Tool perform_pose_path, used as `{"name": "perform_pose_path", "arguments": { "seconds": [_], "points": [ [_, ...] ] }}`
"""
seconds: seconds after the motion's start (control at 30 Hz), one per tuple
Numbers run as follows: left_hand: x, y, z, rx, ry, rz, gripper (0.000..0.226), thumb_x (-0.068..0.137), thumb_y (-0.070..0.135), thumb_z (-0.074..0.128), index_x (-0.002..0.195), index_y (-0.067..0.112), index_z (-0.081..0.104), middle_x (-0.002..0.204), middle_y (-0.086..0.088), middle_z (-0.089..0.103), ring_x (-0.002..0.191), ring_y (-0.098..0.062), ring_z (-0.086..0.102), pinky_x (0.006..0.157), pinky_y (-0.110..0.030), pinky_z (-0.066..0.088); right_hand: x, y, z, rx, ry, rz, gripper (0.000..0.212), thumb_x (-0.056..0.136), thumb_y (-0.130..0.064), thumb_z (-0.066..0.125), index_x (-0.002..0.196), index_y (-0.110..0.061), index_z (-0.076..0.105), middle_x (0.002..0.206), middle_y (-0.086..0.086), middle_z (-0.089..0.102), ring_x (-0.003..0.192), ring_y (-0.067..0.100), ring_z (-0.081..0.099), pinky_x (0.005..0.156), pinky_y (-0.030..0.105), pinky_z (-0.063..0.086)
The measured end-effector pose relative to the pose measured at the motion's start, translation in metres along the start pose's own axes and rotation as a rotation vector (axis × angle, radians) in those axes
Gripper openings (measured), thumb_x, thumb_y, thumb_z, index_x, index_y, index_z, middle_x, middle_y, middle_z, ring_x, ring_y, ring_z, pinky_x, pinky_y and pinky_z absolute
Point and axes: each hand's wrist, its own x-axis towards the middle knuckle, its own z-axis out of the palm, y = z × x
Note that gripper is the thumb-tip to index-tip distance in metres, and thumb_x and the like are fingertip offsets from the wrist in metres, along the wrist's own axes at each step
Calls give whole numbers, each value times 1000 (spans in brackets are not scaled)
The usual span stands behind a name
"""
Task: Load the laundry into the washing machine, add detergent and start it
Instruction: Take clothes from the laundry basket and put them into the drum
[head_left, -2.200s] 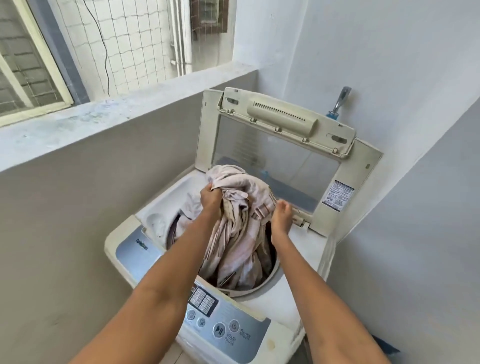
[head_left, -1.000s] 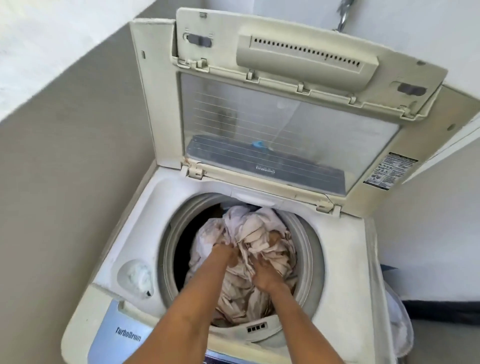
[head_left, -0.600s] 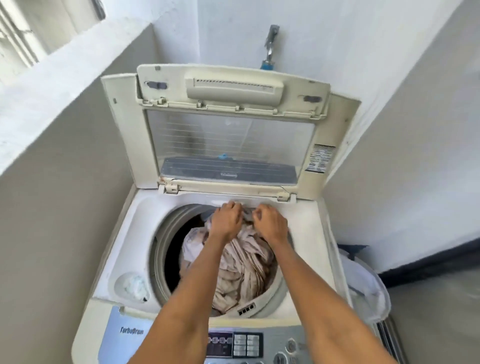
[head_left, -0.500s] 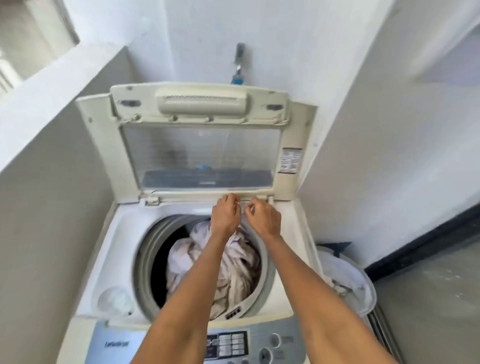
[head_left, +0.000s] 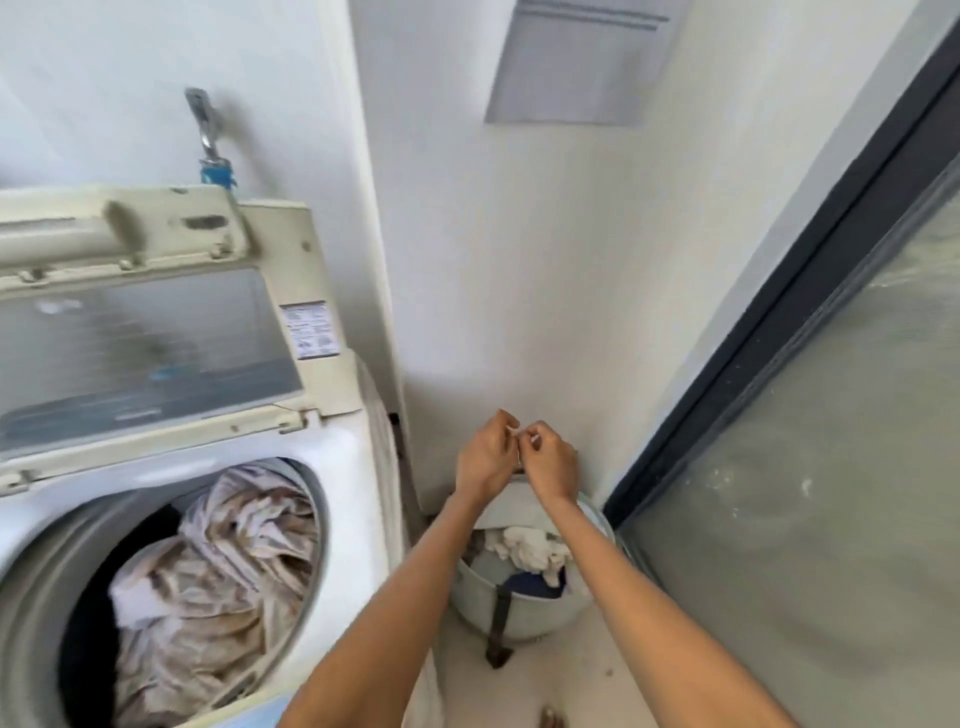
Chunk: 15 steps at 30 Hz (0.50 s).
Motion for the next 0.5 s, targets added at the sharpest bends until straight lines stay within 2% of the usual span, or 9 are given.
{"name": "perform_pose_path", "arguments": {
  "seconds": [0.17, 0.33, 0.43, 0.5],
  "points": [
    [12, -25, 127, 77, -158, -228, 24, 94, 22, 39, 110, 11, 55, 114, -10, 64, 105, -28, 59, 85, -36, 47, 40, 119, 1, -29, -106, 199, 23, 93, -32, 48, 92, -15, 65, 98, 9, 70, 92, 31, 62, 68, 31, 41],
    [18, -106, 255, 168, -244, -432, 21, 95, 23, 39, 99, 12, 56, 110, -8, 61, 100, -25, 57, 83, -38, 46, 71, 242, 68, -93, -339, 279, 24, 95, -28, 46, 99, -15, 65, 103, 6, 69, 95, 25, 62, 69, 28, 41],
    [28, -169, 323, 223, -302, -477, 23, 96, 19, 40, 109, 10, 57, 118, -10, 57, 105, -27, 56, 88, -36, 44, 85, 314, 123, -99, -468, 299, 24, 94, -18, 45, 109, -14, 65, 112, 5, 66, 104, 22, 60, 76, 26, 44],
    [39, -214, 363, 281, -315, -466, 31, 94, 12, 41, 122, 9, 53, 127, -12, 52, 114, -28, 52, 93, -36, 42, 90, 357, 161, -114, -543, 302, 26, 93, -12, 43, 109, -8, 63, 113, 8, 64, 103, 23, 58, 81, 32, 50]
  ]
}}
